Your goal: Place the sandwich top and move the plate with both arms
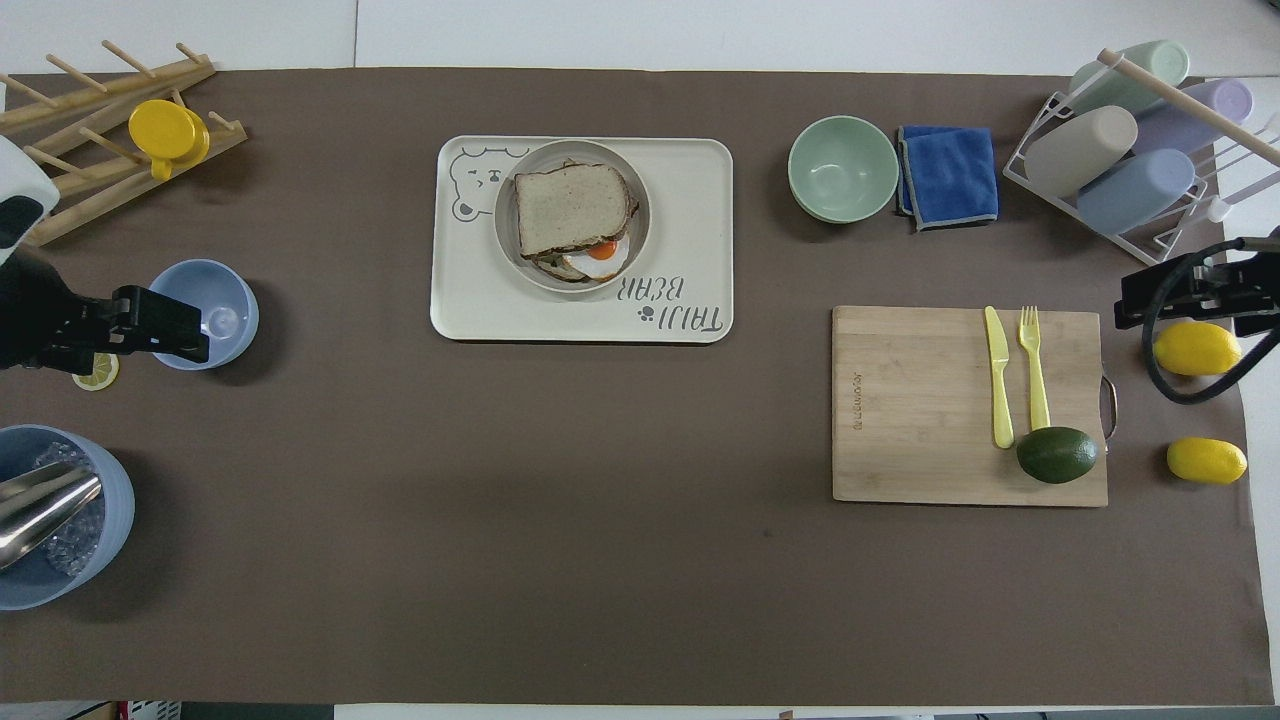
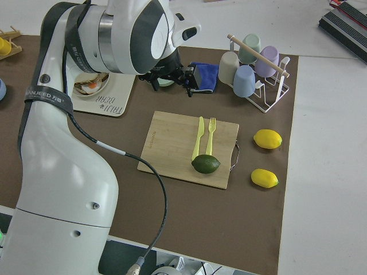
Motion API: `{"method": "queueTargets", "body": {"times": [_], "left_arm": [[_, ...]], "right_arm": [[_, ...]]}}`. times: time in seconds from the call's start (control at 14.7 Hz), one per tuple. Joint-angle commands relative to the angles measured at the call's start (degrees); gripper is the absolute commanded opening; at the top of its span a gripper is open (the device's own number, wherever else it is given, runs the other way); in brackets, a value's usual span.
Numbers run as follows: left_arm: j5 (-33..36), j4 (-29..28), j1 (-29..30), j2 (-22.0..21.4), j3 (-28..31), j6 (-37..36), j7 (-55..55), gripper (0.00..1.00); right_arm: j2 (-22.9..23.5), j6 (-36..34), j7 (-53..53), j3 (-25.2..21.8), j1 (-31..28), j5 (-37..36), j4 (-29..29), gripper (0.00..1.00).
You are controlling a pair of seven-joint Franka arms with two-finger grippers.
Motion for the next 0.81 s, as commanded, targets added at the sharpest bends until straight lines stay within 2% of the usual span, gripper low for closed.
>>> {"method": "queueTargets", "body": {"times": [0.0, 0.27, 0.75], "left_arm": [[1.1, 5.6, 1.1, 2.2, -0.9, -3.0, 1.2, 1.0], [1.0, 2.7, 0.8, 1.0, -0.7, -3.2, 1.3, 1.0], [1.0, 2.6, 1.0, 1.0, -0.7, -3.2, 1.4, 1.0]], "right_arm": [[-0.8, -0.3, -1.1, 0.1, -0.7, 1.6, -0.7, 1.0], [-0.8, -0.3, -1.1, 0.1, -0.7, 1.6, -0.7, 1.0], [-0.8, -0.3, -1.1, 0.1, -0.7, 1.6, -0.7, 1.0]]}}
